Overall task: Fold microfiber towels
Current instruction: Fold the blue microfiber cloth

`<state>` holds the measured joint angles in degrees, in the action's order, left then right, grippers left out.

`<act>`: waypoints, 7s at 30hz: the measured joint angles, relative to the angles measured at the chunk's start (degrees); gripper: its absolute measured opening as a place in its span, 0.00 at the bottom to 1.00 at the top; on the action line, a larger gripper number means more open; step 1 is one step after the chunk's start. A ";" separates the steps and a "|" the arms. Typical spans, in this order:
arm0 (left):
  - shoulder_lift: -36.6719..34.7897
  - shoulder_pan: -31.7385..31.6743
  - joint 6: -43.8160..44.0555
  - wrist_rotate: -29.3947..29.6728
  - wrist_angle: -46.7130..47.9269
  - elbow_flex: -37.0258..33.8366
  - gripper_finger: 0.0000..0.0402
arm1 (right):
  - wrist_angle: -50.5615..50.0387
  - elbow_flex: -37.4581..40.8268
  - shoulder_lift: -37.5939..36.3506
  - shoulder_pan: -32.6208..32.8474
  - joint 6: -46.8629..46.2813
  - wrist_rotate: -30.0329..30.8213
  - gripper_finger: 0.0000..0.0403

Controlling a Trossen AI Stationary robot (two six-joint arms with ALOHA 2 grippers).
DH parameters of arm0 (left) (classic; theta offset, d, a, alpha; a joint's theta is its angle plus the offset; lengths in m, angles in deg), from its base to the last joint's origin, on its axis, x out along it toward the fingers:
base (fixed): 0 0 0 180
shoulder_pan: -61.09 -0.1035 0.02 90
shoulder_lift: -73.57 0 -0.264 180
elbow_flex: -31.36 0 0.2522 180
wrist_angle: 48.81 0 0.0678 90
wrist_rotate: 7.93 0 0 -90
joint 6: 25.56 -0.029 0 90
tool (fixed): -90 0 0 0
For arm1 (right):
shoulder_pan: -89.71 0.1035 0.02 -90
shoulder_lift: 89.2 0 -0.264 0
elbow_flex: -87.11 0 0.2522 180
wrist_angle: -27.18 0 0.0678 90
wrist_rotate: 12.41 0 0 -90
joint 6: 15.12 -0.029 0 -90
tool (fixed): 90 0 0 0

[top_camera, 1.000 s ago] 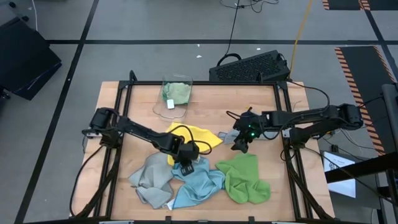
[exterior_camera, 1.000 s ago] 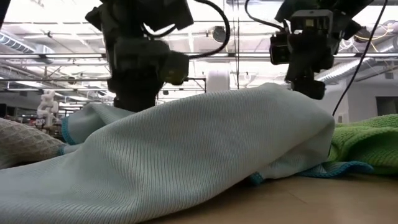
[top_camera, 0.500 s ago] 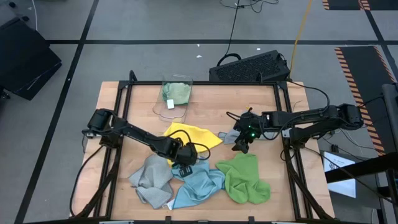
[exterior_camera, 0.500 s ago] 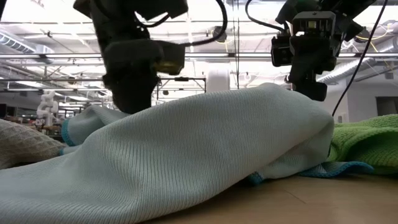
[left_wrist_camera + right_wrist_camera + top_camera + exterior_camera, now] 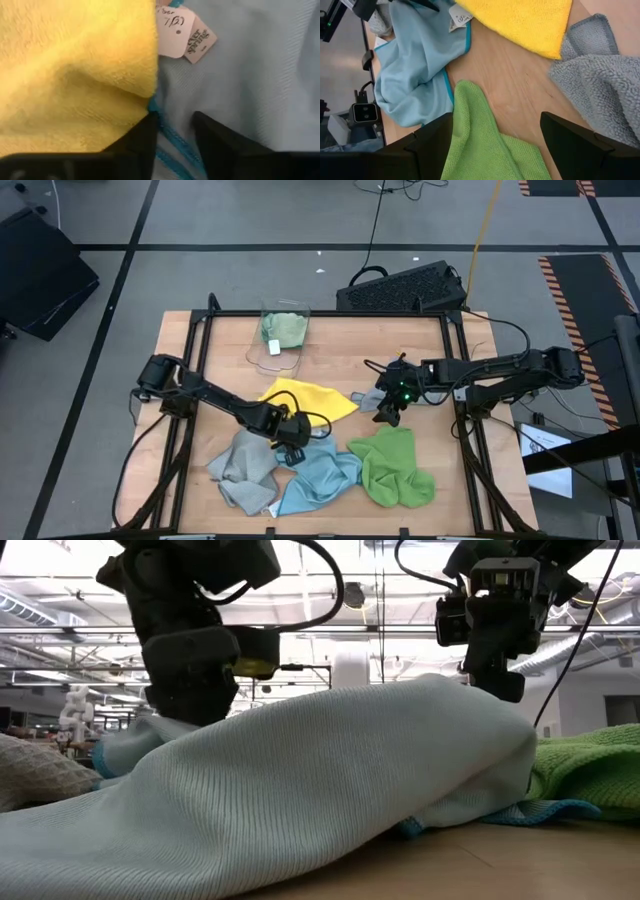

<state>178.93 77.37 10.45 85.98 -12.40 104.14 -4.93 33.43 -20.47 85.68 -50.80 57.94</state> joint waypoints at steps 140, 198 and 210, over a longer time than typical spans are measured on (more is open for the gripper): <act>-31.40 -17.25 11.45 -3.77 24.98 2.28 0.16 | -18.33 -48.94 -5.84 1.53 9.64 0.12 0.00; -23.99 -21.39 -26.22 -12.99 -11.20 7.04 0.54 | -16.24 -48.94 3.52 4.90 21.66 16.87 0.00; -11.03 -21.51 -34.66 -12.12 -13.66 6.86 0.49 | -15.40 -48.92 -0.78 3.63 21.61 16.88 0.00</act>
<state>167.90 55.85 -24.22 73.87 -26.06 111.00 -20.33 -15.49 -21.25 89.31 -29.19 74.83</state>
